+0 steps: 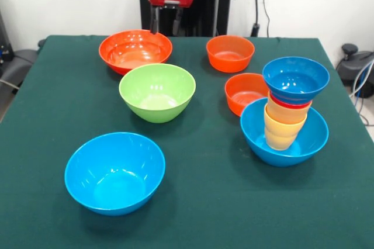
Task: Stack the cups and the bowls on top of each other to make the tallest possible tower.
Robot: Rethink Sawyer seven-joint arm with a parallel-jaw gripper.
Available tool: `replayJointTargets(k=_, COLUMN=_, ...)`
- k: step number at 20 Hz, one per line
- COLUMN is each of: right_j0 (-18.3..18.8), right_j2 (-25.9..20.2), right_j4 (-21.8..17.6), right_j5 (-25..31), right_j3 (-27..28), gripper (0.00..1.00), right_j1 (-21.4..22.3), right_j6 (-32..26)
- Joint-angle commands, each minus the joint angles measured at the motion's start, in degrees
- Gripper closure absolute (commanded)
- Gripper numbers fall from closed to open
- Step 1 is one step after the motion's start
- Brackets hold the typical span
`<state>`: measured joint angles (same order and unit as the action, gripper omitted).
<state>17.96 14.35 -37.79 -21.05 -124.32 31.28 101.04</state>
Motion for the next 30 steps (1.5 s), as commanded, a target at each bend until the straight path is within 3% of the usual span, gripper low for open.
replayJointTargets(k=1, right_j0=8.1, right_j2=-17.9, right_j4=0.6, right_j5=12.2, right_j3=-3.9, gripper=0.00, right_j1=-3.8, right_j6=9.9)
replayJointTargets(k=6, right_j0=10.2, right_j2=-19.5, right_j4=1.2, right_j5=11.0, right_j3=-4.7, gripper=0.00, right_j1=-6.4, right_j6=8.9)
replayJointTargets(k=12, right_j0=9.9, right_j2=-18.7, right_j4=1.8, right_j5=10.0, right_j3=-6.4, gripper=0.00, right_j1=-5.0, right_j6=8.7)
replayJointTargets(k=20, right_j0=3.2, right_j2=-9.5, right_j4=0.6, right_j5=3.9, right_j3=-2.3, gripper=0.00, right_j1=-9.7, right_j6=7.1)
replayJointTargets(k=22, right_j0=2.9, right_j2=-8.3, right_j4=-0.1, right_j5=2.5, right_j3=-1.1, gripper=0.00, right_j1=-11.2, right_j6=6.8)
replayJointTargets(k=30, right_j0=2.8, right_j2=-8.9, right_j4=-0.5, right_j5=0.9, right_j3=1.2, gripper=0.00, right_j1=-10.9, right_j6=6.5)
